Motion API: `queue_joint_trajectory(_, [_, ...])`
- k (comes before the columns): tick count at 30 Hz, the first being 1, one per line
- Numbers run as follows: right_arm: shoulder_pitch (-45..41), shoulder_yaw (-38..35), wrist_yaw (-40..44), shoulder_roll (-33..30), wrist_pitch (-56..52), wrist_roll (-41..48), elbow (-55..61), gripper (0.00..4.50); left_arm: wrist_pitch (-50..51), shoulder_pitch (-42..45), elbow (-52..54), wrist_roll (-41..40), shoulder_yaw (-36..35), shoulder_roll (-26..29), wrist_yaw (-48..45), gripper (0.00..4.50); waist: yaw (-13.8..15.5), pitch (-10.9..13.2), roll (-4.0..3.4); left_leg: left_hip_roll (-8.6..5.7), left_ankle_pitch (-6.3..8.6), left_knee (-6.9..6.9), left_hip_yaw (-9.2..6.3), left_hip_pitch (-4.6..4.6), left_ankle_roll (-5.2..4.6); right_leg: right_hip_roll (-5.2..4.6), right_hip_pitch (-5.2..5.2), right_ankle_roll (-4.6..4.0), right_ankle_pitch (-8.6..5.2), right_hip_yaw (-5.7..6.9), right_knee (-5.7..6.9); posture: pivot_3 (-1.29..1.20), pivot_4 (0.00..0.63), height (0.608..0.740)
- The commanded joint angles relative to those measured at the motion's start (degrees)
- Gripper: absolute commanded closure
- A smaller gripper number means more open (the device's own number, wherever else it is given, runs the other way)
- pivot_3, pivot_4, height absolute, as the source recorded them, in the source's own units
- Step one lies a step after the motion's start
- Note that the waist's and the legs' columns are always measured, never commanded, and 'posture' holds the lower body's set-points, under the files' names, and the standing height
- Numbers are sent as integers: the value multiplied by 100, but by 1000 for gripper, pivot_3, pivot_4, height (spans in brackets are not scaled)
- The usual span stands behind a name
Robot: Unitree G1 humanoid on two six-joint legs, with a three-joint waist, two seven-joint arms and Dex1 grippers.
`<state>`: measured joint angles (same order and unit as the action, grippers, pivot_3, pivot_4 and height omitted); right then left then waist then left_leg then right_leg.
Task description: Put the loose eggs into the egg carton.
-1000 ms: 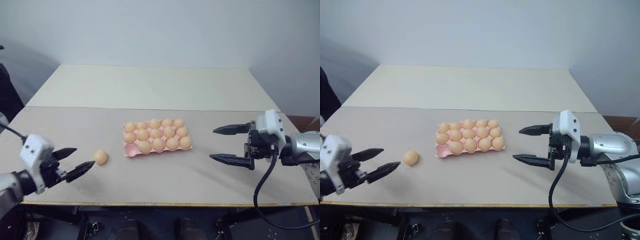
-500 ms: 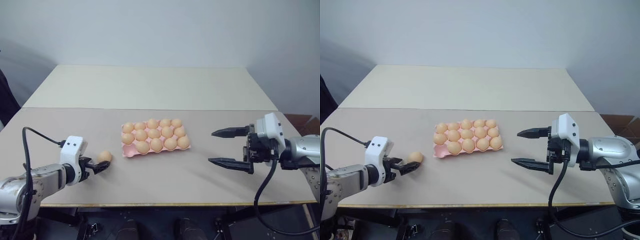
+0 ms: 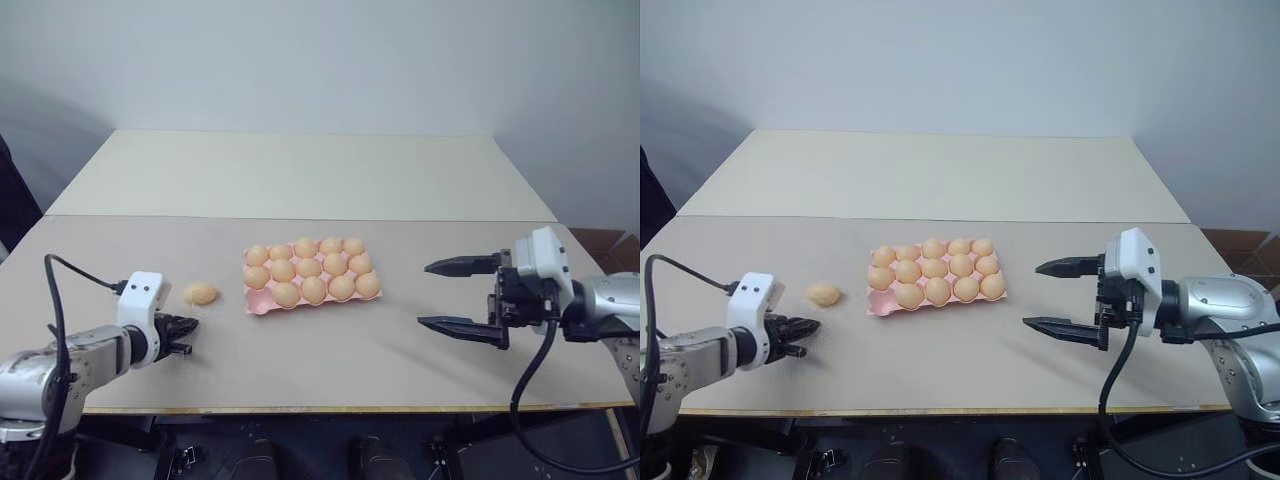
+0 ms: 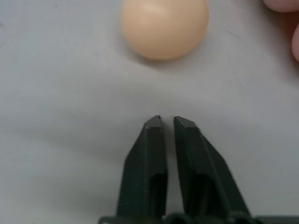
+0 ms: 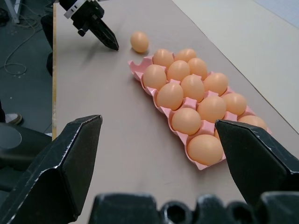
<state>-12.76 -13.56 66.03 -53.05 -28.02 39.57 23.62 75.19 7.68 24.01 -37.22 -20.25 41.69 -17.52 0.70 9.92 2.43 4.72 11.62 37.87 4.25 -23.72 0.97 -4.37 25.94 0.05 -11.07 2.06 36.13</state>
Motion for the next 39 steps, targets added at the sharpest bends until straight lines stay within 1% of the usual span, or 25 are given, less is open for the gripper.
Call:
queue_joint_trajectory(1, [-88, -173, 12, -91, 2, 118, 102, 0, 6, -81, 190, 62, 23, 123, -82, 4403, 0, 0, 0, 0, 0, 0, 0, 0, 0, 0, 0, -1, 0, 0, 0, 0, 150, 740])
queue_joint_trajectory(5, [-82, -176, 25, -88, 15, 115, 98, 0, 59, -401, 586, 128, 103, 382, -148, 4403, -20, 0, 0, 1, 0, 0, 0, 0, 0, 1, 1, -1, 0, -1, -1, 0, 150, 740])
queue_joint_trajectory(7, [-79, -177, 29, -85, 18, 116, 97, 0, -97, -627, 732, 189, -44, 370, -144, 4403, -21, 0, -1, 1, 0, 0, 3, 0, 0, 0, 3, -1, 0, -5, -1, 0, 150, 740])
queue_joint_trajectory(8, [-79, -175, 26, -79, 19, 117, 96, 0, -207, -748, 797, 195, -154, 354, -195, 4230, -15, 0, 0, 1, 0, 0, 4, 0, 0, 0, 3, -1, -1, -6, -1, 0, 150, 740])
queue_joint_trajectory(10, [-87, -152, 24, -63, 30, 107, 86, 0, -283, -893, 889, 90, -395, 357, -355, 3807, -15, 0, 0, 1, 0, 0, 3, 0, 0, 0, 4, -6, -4, -5, -1, 0, 150, 740])
queue_joint_trajectory(11, [-91, -139, 25, -55, 38, 99, 75, 0, -297, -933, 926, 45, -486, 366, -415, 3520, -7, 0, 0, 1, 0, 0, 3, 1, 0, 0, 3, -12, -8, -5, 0, 0, 150, 740])
queue_joint_trajectory(16, [-167, -30, 65, -5, 85, 67, 3, 0, -452, -1027, 1019, 5, -762, 515, -711, 1926, 4, 0, 0, 1, 0, 0, 2, 0, 0, -1, 3, -28, -17, -2, 0, 0, 150, 740])
queue_joint_trajectory(22, [-167, -22, 76, -3, 108, 70, 6, 0, -550, -1025, 1076, -30, -855, 566, -869, 19, 3, 0, 0, 0, 0, 0, 2, -3, 0, -1, 4, -24, -15, -2, -3, 0, 150, 740])
queue_joint_trajectory(30, [-146, -37, 38, -1, 93, 72, 34, 0, -646, -896, 1081, -50, -858, 542, -922, 19, 3, 0, 0, 1, 0, 0, 2, -2, 0, -1, 4, -22, -14, -2, -2, 0, 150, 740])
queue_joint_trajectory(37, [-142, -44, 1, 0, 67, 88, 62, 0, -770, -832, 1085, 176, -754, 496, -706, 19, 4, 0, 0, 1, 0, 0, 2, -2, 0, -1, 4, -15, -9, -2, -2, 0, 150, 740])
queue_joint_trajectory(39, [-137, -36, -3, 1, 68, 84, 68, 0, -851, -878, 1084, 178, -722, 542, -800, 19, 3, 0, 0, 1, 0, 0, 2, -2, 0, -1, 4, -15, -9, -2, -2, 0, 150, 740])
